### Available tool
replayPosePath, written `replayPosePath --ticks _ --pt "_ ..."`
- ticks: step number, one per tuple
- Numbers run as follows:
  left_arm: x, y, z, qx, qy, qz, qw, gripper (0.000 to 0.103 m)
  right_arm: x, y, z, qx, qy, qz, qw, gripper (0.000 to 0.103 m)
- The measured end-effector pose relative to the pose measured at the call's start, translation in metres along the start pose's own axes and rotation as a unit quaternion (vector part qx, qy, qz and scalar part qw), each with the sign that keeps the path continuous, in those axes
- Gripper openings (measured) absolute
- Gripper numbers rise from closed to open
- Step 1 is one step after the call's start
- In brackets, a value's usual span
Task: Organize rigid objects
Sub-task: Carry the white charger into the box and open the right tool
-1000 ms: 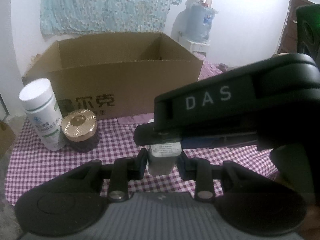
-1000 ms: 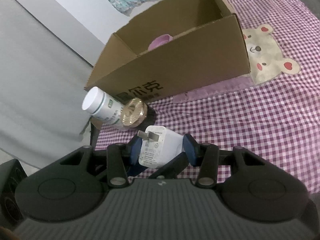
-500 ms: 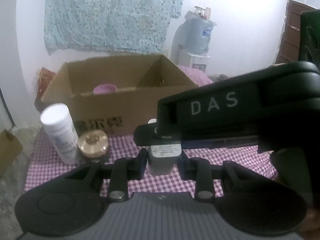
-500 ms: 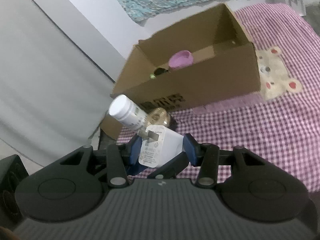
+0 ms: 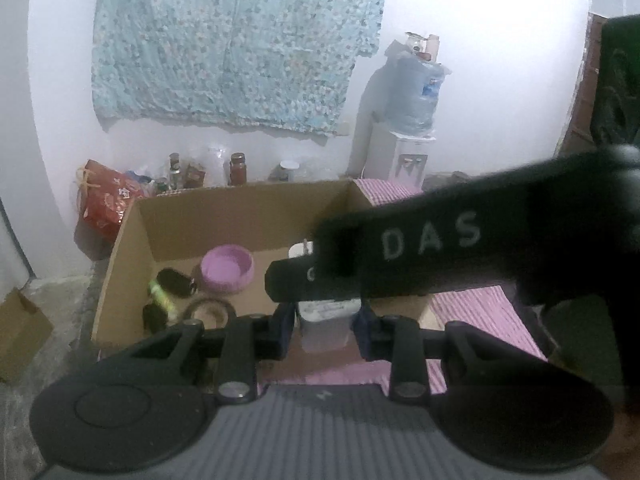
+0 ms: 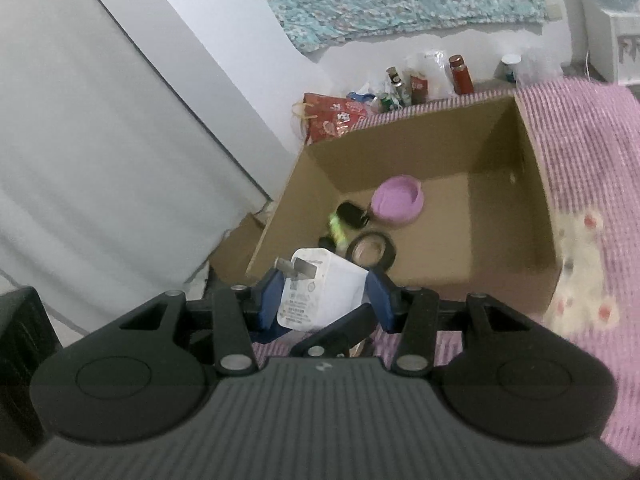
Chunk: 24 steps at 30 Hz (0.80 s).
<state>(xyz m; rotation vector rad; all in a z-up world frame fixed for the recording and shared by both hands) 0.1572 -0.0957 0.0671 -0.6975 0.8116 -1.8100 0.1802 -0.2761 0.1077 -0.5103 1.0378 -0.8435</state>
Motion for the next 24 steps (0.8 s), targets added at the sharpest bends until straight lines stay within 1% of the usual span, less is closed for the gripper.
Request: replayPosePath --ticks 4,7,11,15,19,24 --pt "-0.012 0.035 0.038 -0.028 -0.023 -0.017 0.9992 0.032 0.016 0.019 0.046 -0.015 0.003 -0.019 1.000 0.046" --pt "-0.021 0.068 0.059 -0.051 -0.033 -0.019 0.9980 0.032 0.033 0.036 0.075 -0.032 0.012 -0.027 0.999 0.045" --pt "-0.035 0.116 0.075 -0.089 -0.049 -0.020 0.9947 0.031 0.063 0.072 0.106 -0.069 0.029 -0.039 0.996 0.044" --pt "-0.052 0.153 0.078 -0.123 -0.076 -0.031 0.9890 0.031 0.091 0.107 0.121 -0.108 0.049 -0.050 0.992 0.044" --pt "-0.066 0.185 0.080 -0.148 -0.095 -0.032 0.9839 0.031 0.108 0.139 0.131 -0.131 0.048 -0.060 0.988 0.043" --pt "-0.075 0.204 0.083 -0.161 -0.110 -0.032 0.9804 0.031 0.120 0.166 0.143 -0.146 0.044 -0.066 0.986 0.042"
Point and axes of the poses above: each gripper's, at about its wrist camera, not at the fingertips, and y roughly the way its jaws point, x to its right, z to its top, the point moved 6 cm from there along y, roughly the way its jaws point, and after that the axes turned 11 degrees about -x, right-handed, at the moved point
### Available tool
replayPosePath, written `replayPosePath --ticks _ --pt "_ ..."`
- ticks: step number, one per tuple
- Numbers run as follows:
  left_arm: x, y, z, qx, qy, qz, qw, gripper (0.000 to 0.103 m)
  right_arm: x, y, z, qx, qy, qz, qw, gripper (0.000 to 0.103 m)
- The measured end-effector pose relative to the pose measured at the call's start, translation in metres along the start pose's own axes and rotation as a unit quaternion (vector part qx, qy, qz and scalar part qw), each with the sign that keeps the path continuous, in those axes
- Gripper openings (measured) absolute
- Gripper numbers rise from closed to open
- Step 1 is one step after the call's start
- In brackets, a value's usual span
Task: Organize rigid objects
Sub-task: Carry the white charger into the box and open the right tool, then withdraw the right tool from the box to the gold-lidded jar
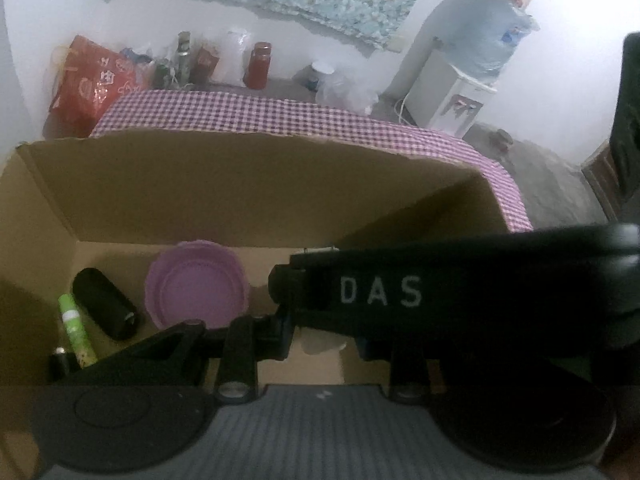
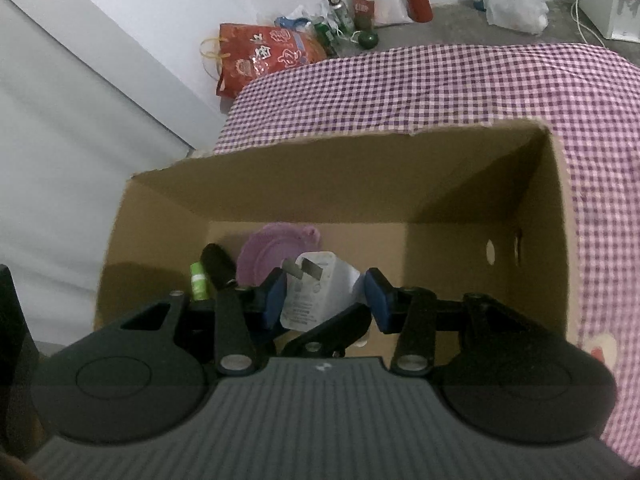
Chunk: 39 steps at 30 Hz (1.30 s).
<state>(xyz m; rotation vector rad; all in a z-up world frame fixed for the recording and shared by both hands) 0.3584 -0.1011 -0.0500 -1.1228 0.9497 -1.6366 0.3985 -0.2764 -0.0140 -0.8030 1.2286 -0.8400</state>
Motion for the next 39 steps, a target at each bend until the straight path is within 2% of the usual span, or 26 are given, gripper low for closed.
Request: replayPosePath --ticks 7,10,13,15,17,20,24,26,28,30,34,37,39 --pt "-0.008 0.007 0.005 -0.014 -0.020 -0.033 0.9991 0.032 0.010 0.013 0.015 0.001 0.003 0.006 1.000 0.043" --pt "-0.009 0.006 0.005 -0.013 -0.020 -0.032 0.9992 0.038 0.013 0.011 0.013 0.003 0.010 0.020 1.000 0.043" --pt "-0.008 -0.001 0.002 -0.001 -0.018 -0.026 0.9995 0.051 0.015 0.006 0.012 0.012 0.017 0.027 0.999 0.043" --pt "-0.005 -0.009 0.001 0.012 -0.012 -0.024 0.9996 0.066 0.014 -0.004 0.009 0.025 0.018 0.032 0.999 0.043" --pt "-0.001 -0.024 -0.003 0.028 -0.007 -0.030 0.9991 0.076 0.011 -0.021 0.005 0.043 0.018 0.042 0.998 0.043" --pt "0.010 -0.055 -0.015 0.052 0.007 -0.045 0.9976 0.079 0.001 -0.056 -0.007 0.077 0.008 0.067 0.995 0.044" --pt "0.021 -0.103 -0.044 0.094 0.039 -0.041 0.9940 0.086 -0.014 -0.117 -0.043 0.133 -0.009 0.110 0.985 0.044" --pt "0.022 -0.131 -0.067 0.116 0.058 -0.053 0.9902 0.089 -0.021 -0.150 -0.070 0.162 -0.023 0.127 0.978 0.047" --pt "0.023 -0.157 -0.094 0.133 0.080 -0.073 0.9852 0.092 -0.029 -0.175 -0.099 0.179 -0.043 0.125 0.975 0.049" --pt "0.020 -0.177 -0.123 0.146 0.097 -0.077 0.9815 0.095 -0.038 -0.194 -0.131 0.187 -0.067 0.113 0.973 0.057" --pt "0.000 -0.198 -0.178 0.171 0.094 -0.046 0.9797 0.099 -0.051 -0.205 -0.195 0.197 -0.115 0.075 0.971 0.084" --pt "-0.015 -0.194 -0.214 0.169 0.081 -0.021 0.9821 0.099 -0.062 -0.194 -0.234 0.196 -0.151 0.022 0.969 0.089" --pt "-0.024 -0.181 -0.236 0.165 0.069 -0.003 0.9839 0.099 -0.070 -0.176 -0.255 0.185 -0.172 -0.019 0.967 0.097"
Point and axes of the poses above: each gripper's, at about its wrist camera, not at the fingertips, and y roughly the way its jaws point, x to its right, z to its top, the point moved 6 cm from there along y, roughly the way its jaws point, and after that the axes turned 11 degrees about -x, right-handed, at the moved point
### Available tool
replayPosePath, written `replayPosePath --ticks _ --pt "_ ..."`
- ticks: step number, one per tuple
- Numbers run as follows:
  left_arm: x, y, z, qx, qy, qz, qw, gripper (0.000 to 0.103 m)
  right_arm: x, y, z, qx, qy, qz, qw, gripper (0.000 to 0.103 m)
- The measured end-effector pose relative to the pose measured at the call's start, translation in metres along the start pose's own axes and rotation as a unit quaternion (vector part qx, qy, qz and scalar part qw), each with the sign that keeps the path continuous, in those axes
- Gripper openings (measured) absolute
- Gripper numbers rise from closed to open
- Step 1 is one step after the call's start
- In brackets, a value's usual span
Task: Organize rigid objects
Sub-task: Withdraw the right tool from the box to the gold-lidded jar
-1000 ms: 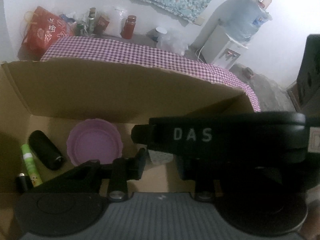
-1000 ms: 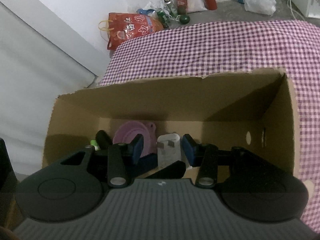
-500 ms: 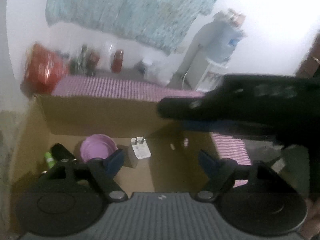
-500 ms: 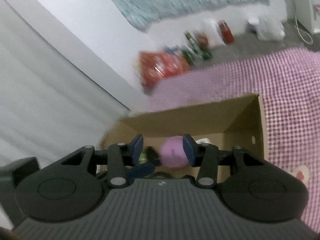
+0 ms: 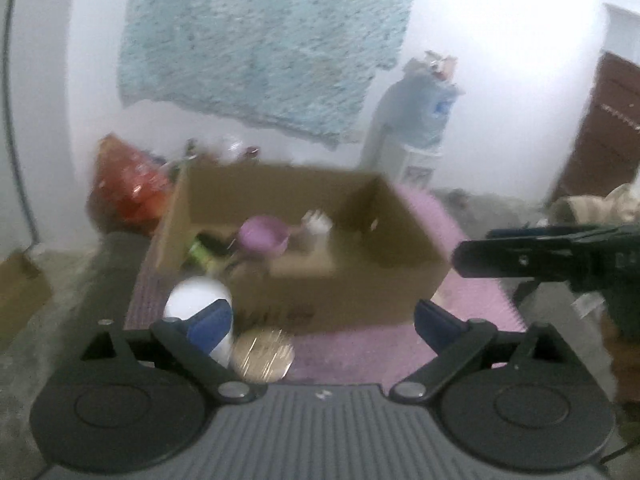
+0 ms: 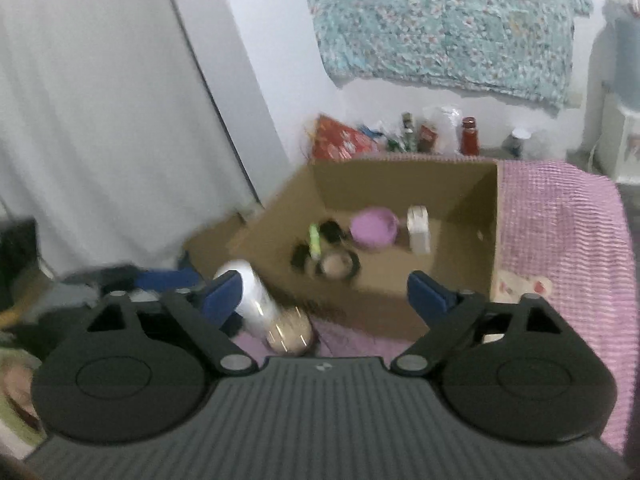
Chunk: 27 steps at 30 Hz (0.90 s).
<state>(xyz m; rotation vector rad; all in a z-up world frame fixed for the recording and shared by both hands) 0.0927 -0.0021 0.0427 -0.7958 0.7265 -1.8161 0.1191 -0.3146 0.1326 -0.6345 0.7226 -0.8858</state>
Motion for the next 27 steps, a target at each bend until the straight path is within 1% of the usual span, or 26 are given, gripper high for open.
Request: replayPosePath --ticks 1,4,7,9,11,12,13,15,18,20,22,24,25,27 --pt "-0.003 0.002 -0.010 -0.004 -0.005 0.004 1.0000 0.099 -0.007 0.005 -0.009 -0.007 -0.012 -0.015 1.000 0.102" --pt "-0.009 0.015 -0.037 -0.025 -0.017 -0.008 0.9995 0.099 -0.025 0.022 -0.028 -0.034 -0.059 -0.070 0.995 0.102" --pt "-0.014 0.029 -0.054 -0.041 -0.021 -0.005 0.9989 0.099 -0.036 0.041 -0.036 -0.055 -0.095 -0.124 0.986 0.102" --pt "-0.018 0.033 -0.062 -0.046 -0.018 -0.006 0.9988 0.103 -0.041 0.051 -0.036 -0.055 -0.111 -0.143 0.982 0.102" --pt "-0.021 0.037 -0.064 -0.044 -0.021 -0.008 0.9988 0.103 -0.044 0.058 -0.037 -0.051 -0.117 -0.170 0.977 0.102" --pt "-0.022 0.039 -0.062 -0.043 -0.022 -0.011 0.9988 0.103 -0.044 0.064 -0.036 -0.050 -0.128 -0.171 0.976 0.102" --pt "-0.023 0.041 -0.061 -0.042 -0.025 -0.014 0.9987 0.103 -0.045 0.067 -0.037 -0.047 -0.139 -0.164 0.976 0.102" --pt "-0.026 0.044 -0.060 -0.040 -0.029 -0.015 0.9987 0.103 -0.044 0.069 -0.039 -0.039 -0.134 -0.130 0.982 0.102" --pt "-0.032 0.053 -0.060 -0.033 -0.028 -0.025 0.9988 0.103 -0.036 0.079 -0.041 -0.031 -0.079 -0.070 0.994 0.102" --pt "-0.034 0.060 -0.061 -0.031 -0.035 -0.025 0.9986 0.103 -0.028 0.090 -0.041 -0.021 -0.036 -0.049 0.998 0.102" --pt "-0.038 0.068 -0.060 -0.030 -0.044 -0.020 0.9984 0.103 -0.021 0.102 -0.042 -0.016 -0.002 -0.027 1.000 0.102" --pt "-0.041 0.076 -0.059 -0.025 -0.042 -0.009 0.9988 0.103 -0.013 0.119 -0.042 -0.014 0.041 0.015 0.999 0.101" --pt "-0.041 0.079 -0.057 -0.021 -0.039 -0.005 0.9990 0.103 -0.009 0.127 -0.042 -0.015 0.061 0.036 0.997 0.101" --pt "-0.040 0.084 -0.054 -0.014 -0.033 0.004 0.9993 0.101 -0.006 0.142 -0.044 -0.023 0.096 0.075 0.992 0.097"
Point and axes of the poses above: each gripper's, at about its wrist camera, not at the fingertips, and y roughly the way its jaws point, x to its right, z to its top, the point moved 6 cm from there along y, roughly the way its jaws point, and after that the axes turned 11 degrees about -x, right-handed, at the moved point
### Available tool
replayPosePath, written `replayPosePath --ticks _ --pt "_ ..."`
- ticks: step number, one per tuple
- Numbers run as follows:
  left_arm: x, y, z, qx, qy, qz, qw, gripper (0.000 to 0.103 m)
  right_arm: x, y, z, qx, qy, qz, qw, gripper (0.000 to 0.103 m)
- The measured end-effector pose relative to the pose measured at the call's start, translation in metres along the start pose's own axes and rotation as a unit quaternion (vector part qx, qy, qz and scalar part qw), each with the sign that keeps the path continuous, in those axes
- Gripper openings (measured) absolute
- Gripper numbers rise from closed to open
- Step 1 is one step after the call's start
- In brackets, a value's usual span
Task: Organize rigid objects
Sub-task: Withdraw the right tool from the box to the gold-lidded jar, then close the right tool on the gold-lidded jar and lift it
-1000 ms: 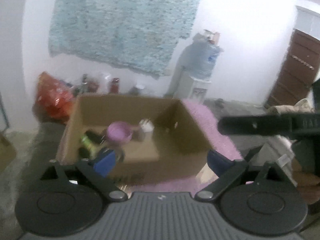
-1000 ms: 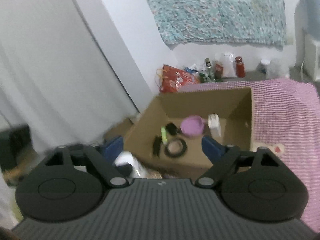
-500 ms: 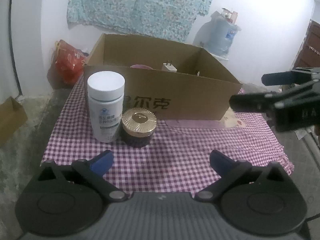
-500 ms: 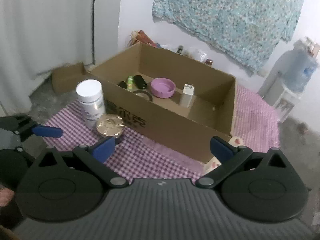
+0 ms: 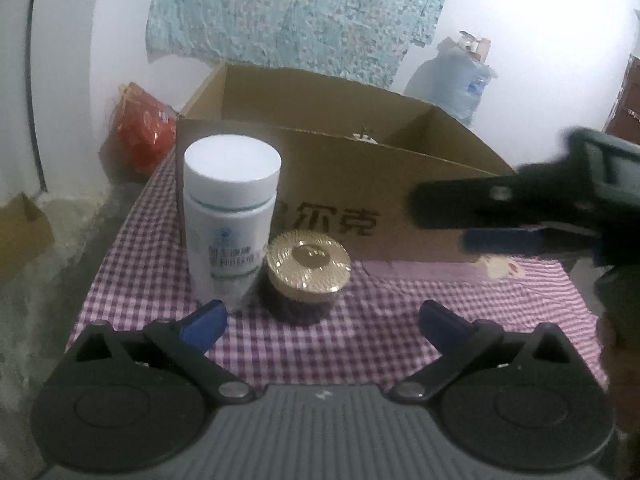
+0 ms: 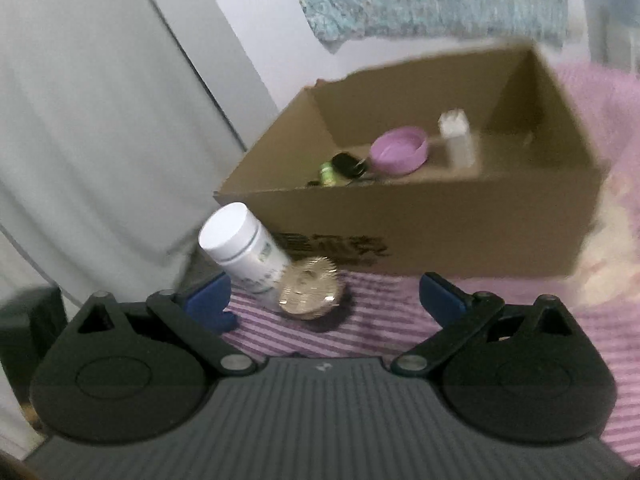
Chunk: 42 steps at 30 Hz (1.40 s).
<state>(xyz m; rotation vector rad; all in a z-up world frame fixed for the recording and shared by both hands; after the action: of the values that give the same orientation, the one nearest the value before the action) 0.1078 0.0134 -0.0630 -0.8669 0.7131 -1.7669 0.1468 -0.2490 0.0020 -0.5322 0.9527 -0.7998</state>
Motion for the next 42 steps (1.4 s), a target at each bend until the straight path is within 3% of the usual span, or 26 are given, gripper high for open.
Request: replayPosePath --ticks 5,8,16,28,35,42 --pt "0.002 0.017 0.005 -0.003 0.012 0.008 0.9999 0.082 0.010 0.037 0.005 -0.023 0.045 0.053 0.997 0.066" --pt "0.002 0.027 0.005 -0.011 0.012 0.009 0.9998 0.071 0.016 0.055 0.008 -0.032 0.063 0.069 0.995 0.055" --pt "0.005 0.045 0.006 -0.022 0.015 0.012 0.9996 0.069 0.030 0.080 0.007 -0.047 0.097 0.098 0.989 0.042" --pt "0.031 0.043 -0.009 -0.026 0.041 -0.019 0.9987 0.070 0.037 0.067 -0.007 -0.069 0.099 0.076 0.990 0.042" --pt "0.066 0.038 -0.023 -0.032 0.074 -0.084 0.9932 0.069 0.047 0.041 -0.033 -0.081 0.126 0.072 0.986 0.042" --pt "0.070 0.027 -0.020 0.006 0.083 -0.034 0.9959 0.076 0.067 0.010 -0.039 -0.037 0.150 0.046 0.987 0.044"
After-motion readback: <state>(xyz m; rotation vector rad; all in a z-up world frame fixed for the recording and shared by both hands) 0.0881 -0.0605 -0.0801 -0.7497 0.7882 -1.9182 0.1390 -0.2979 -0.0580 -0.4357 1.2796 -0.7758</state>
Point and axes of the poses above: each gripper's, at about its wrist camera, not at the fingertips, and y roughly the way its jaws point, x to its right, z to its top, the point moved 6 cm from there along y, roughly the way its jaws point, and after that the axes turned 11 degrees about -x, right-handed, at the moved point
